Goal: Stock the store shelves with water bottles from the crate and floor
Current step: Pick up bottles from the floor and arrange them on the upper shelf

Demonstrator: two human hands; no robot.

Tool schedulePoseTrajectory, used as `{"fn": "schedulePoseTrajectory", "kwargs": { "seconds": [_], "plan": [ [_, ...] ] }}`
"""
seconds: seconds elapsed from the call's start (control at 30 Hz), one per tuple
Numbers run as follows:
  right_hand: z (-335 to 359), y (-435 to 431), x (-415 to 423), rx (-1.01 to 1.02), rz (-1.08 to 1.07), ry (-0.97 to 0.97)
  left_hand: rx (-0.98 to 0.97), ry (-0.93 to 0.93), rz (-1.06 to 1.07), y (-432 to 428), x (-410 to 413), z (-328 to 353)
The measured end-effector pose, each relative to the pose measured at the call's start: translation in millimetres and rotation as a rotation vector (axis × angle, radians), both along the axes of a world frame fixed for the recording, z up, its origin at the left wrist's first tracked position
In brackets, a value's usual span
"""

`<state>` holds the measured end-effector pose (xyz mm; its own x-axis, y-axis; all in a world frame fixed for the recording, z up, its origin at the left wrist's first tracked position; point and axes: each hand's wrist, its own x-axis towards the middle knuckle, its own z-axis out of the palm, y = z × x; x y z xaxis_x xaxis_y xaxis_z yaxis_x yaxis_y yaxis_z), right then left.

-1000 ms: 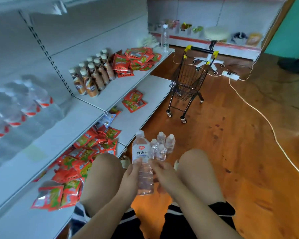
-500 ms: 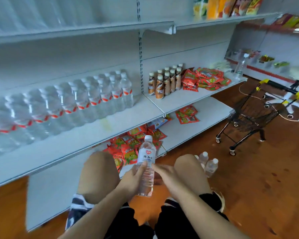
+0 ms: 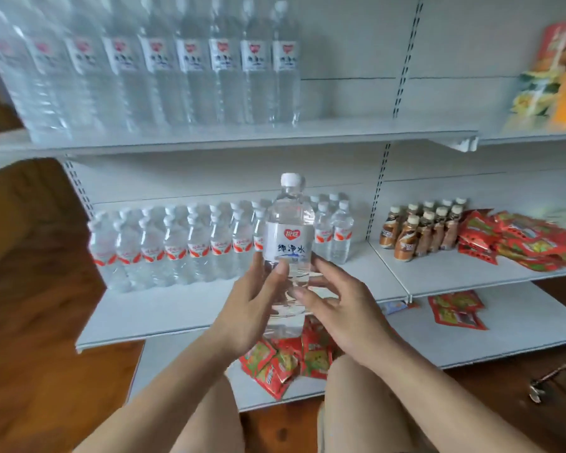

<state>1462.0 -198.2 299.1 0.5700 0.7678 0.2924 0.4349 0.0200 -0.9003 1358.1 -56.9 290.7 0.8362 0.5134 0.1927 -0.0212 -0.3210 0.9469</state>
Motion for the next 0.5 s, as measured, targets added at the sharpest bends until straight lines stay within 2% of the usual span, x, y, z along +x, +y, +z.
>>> {"fn": "schedulePoseTrajectory", "kwargs": {
  "seconds": [0.17, 0.33, 0.5],
  "plan": [
    [84.5, 26.0, 36.2, 0.152, 0.011, -0.242, 0.305, -0.051, -0.040, 27.0, 35.6, 90.7],
    [143.0, 56.3, 90.5, 0.194, -0.029, -0.294, 0.484, 0.001, 0.025, 51.4, 87.3, 164.5],
    [178.7, 83.6, 153.0, 0.218, -0.154, -0.334, 0.641, 0.064, 0.096, 78.6, 145.6, 206.2]
  ]
}}
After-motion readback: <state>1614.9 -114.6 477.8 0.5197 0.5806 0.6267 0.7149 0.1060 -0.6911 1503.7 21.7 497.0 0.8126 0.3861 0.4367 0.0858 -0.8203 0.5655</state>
